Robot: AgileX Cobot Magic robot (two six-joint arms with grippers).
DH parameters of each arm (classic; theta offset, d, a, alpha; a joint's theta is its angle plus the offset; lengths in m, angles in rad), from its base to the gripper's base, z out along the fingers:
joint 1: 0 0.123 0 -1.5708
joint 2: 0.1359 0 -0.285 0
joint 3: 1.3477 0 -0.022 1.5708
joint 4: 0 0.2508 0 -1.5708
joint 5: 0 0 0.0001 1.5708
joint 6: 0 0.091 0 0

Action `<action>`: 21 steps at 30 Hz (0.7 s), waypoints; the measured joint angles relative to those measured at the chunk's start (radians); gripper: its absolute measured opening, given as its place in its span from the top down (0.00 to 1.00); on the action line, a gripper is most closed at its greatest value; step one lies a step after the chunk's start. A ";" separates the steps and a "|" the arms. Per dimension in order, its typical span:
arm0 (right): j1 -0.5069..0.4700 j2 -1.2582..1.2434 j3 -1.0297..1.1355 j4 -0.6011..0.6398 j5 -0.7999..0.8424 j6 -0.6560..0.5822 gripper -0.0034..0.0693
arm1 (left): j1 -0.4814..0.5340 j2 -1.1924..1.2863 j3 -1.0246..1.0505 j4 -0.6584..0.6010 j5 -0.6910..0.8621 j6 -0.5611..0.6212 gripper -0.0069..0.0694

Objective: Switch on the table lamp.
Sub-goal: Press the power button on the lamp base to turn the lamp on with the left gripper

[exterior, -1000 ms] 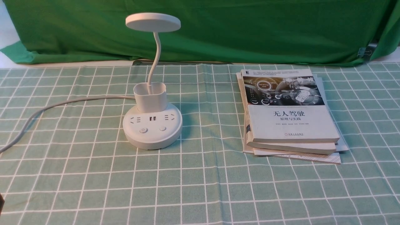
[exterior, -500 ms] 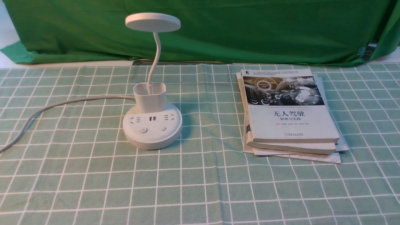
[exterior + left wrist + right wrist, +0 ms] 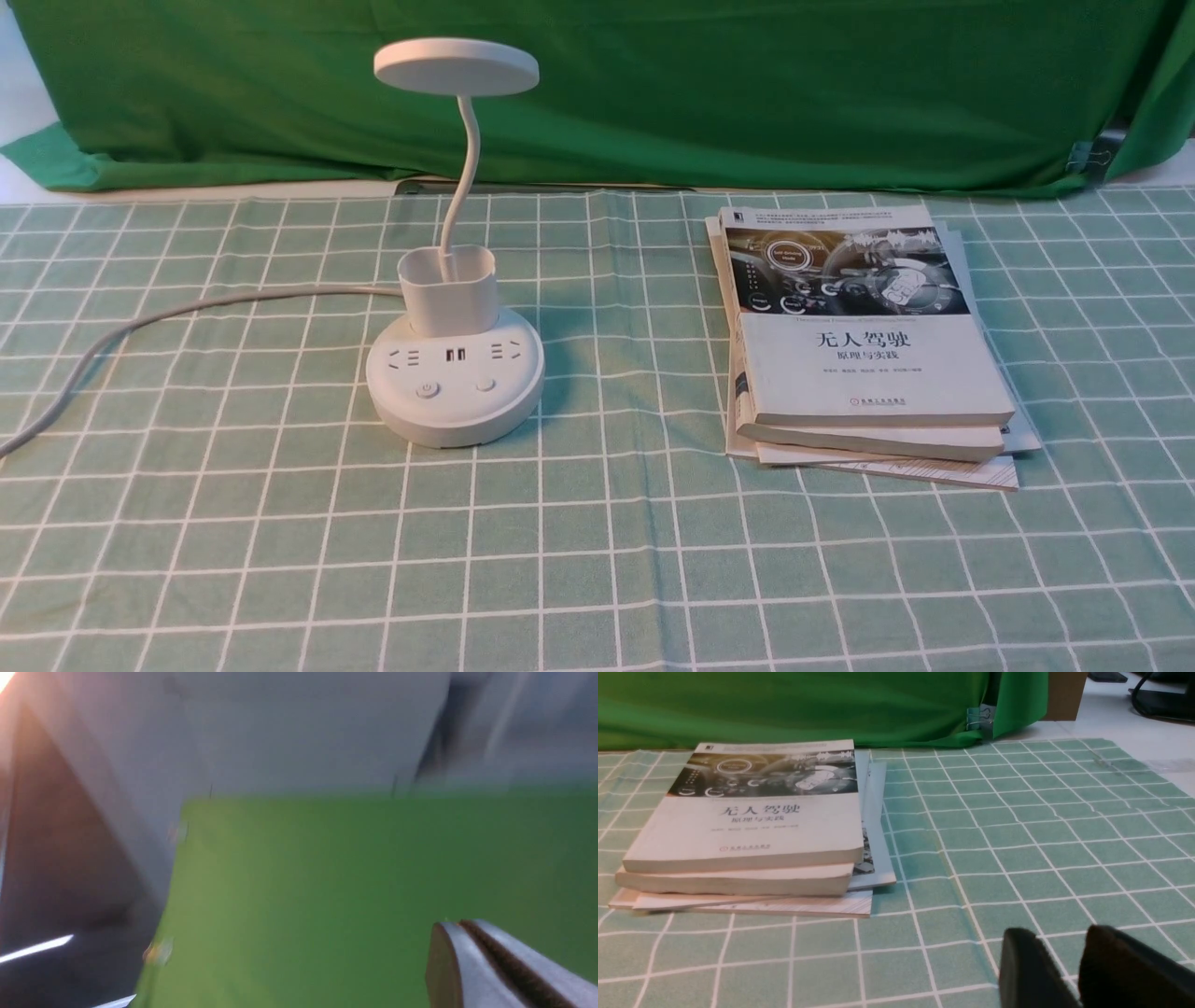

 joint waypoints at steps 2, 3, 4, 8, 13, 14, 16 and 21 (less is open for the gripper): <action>0.000 0.000 0.000 0.000 0.000 0.000 0.62 | 0.000 0.000 -0.043 0.012 0.008 -0.091 0.91; 0.000 0.000 0.000 0.000 0.000 0.000 0.62 | 0.000 -0.001 -0.098 0.034 0.047 -0.137 0.91; 0.000 0.000 0.000 0.000 0.000 0.000 0.62 | 0.000 -0.002 -0.174 0.088 0.154 -0.175 0.91; 0.000 0.000 0.000 0.000 0.000 0.000 0.62 | 0.000 0.061 -0.524 0.285 0.670 -0.301 0.91; 0.000 0.000 0.000 0.000 0.000 0.000 0.62 | 0.000 0.300 -0.776 0.335 1.254 -0.341 0.91; 0.000 0.000 0.000 0.000 0.000 0.000 0.62 | 0.000 0.353 -0.779 0.314 1.329 -0.343 0.91; 0.000 0.000 0.000 0.000 0.000 0.000 0.62 | 0.000 0.460 -0.770 0.206 1.457 -0.322 0.91; 0.000 0.000 0.000 0.000 0.000 0.000 0.62 | 0.000 0.721 -0.708 -0.338 1.573 0.113 0.90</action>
